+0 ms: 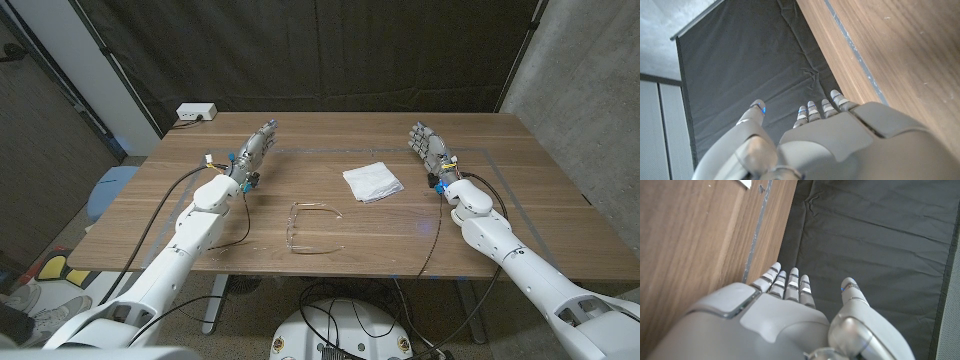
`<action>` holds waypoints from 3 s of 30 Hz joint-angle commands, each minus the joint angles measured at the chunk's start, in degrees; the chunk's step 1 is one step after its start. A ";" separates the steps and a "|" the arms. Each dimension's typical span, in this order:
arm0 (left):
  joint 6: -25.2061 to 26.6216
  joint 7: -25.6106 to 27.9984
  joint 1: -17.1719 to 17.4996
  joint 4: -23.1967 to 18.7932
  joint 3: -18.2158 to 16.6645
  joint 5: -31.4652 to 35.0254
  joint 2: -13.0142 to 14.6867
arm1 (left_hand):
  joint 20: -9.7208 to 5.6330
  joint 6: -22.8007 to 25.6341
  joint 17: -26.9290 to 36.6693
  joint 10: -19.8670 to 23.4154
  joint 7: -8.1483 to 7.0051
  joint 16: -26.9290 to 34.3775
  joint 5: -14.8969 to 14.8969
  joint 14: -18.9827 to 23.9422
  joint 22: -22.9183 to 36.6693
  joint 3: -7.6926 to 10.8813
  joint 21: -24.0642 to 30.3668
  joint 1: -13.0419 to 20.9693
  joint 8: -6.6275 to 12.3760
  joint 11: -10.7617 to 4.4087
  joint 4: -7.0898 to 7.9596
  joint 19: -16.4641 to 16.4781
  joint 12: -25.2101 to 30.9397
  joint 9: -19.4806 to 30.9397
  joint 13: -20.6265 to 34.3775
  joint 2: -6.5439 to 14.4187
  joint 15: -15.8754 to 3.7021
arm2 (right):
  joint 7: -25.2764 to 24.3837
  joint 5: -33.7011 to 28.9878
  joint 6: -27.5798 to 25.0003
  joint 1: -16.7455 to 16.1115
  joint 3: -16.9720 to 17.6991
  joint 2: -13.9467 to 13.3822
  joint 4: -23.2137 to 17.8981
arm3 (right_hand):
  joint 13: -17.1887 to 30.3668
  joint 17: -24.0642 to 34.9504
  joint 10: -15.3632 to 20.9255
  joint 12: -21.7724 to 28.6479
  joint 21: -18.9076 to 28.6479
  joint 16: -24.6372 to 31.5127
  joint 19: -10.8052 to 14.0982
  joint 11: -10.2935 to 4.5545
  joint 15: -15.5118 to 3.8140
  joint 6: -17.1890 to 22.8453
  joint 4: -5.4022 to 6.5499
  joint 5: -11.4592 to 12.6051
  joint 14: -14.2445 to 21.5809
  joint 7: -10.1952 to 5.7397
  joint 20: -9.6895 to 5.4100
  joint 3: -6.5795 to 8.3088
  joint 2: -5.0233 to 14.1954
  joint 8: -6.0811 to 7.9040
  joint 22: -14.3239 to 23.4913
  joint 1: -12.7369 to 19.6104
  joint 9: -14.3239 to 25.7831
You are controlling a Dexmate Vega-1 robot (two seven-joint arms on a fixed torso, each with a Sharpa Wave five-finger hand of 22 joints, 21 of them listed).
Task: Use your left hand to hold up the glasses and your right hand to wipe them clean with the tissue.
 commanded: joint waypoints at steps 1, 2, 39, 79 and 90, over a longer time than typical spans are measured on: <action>1.44 -1.87 0.41 -5.90 -0.05 10.81 3.59 | -1.01 0.94 0.14 0.84 -0.43 0.21 0.52 0.56 0.10 0.18 0.24 1.87 0.40 -0.18 -1.09 0.37 0.28 0.32 0.35 0.03 -1.20 | -1.19 -0.64 -0.75 -1.19 -0.18 -0.17 -2.20 | 0.06 0.05 0.91 0.29 -0.03 0.42 0.06 0.29 0.16 0.65 0.06 -0.19 0.70 -0.03 0.44 -0.04 0.46 0.30 0.14 -0.14 0.13; 1.61 -2.24 0.48 -6.54 0.05 11.46 4.13 | -1.03 1.06 0.14 0.91 -0.44 0.21 0.51 0.63 0.10 0.20 0.24 2.03 0.41 -0.21 -1.22 0.39 0.27 0.32 0.35 0.00 -1.27 | -1.31 -0.69 -0.79 -1.32 -0.20 -0.20 -2.46 | 0.06 0.05 1.11 0.35 -0.05 0.40 0.06 0.25 0.18 0.71 0.05 -0.18 0.70 -0.04 0.47 -0.05 0.47 0.31 0.14 -0.13 0.13; 3.13 -17.10 -2.91 -26.20 5.02 30.98 26.99 | 2.94 3.10 0.26 1.98 -1.50 0.10 0.35 1.73 0.25 0.35 0.42 5.66 0.21 -2.19 -4.17 1.73 -0.10 0.52 0.47 -0.77 -1.37 | -4.97 -4.95 -1.95 -1.19 -3.09 0.51 -6.80 | 0.10 0.01 2.66 0.57 -0.31 0.43 0.25 0.58 0.75 1.98 -0.20 -0.06 1.83 -0.65 1.42 -0.23 0.51 0.48 0.17 0.23 0.18; -15.73 -27.15 -23.17 -37.75 20.99 58.46 32.30 | 4.58 3.97 0.53 2.65 -6.31 0.26 2.69 2.99 0.09 -0.22 0.28 18.35 0.74 -7.07 -9.84 4.49 -0.80 0.90 0.71 -7.78 -1.23 | -7.49 -4.75 2.08 -3.83 -2.27 2.43 -5.74 | 0.13 0.07 2.92 0.34 -0.60 0.26 0.26 0.56 0.89 2.53 -0.09 -0.02 1.82 -1.03 1.37 -0.58 0.57 0.39 0.23 0.16 0.24; -21.81 -28.84 -26.61 -39.09 24.39 62.62 31.77 | 4.75 3.78 0.62 4.15 -7.53 0.17 4.39 2.53 0.07 -1.22 -0.30 26.49 1.16 -7.91 -9.61 5.21 -0.55 1.46 0.88 -11.36 -0.36 | -7.91 -4.57 3.13 -4.28 -1.99 2.94 -5.15 | 0.14 0.11 3.11 0.31 -0.69 0.22 0.27 0.71 0.81 2.62 0.08 -0.07 1.76 -1.03 1.35 -0.82 0.56 0.34 0.25 -0.07 0.25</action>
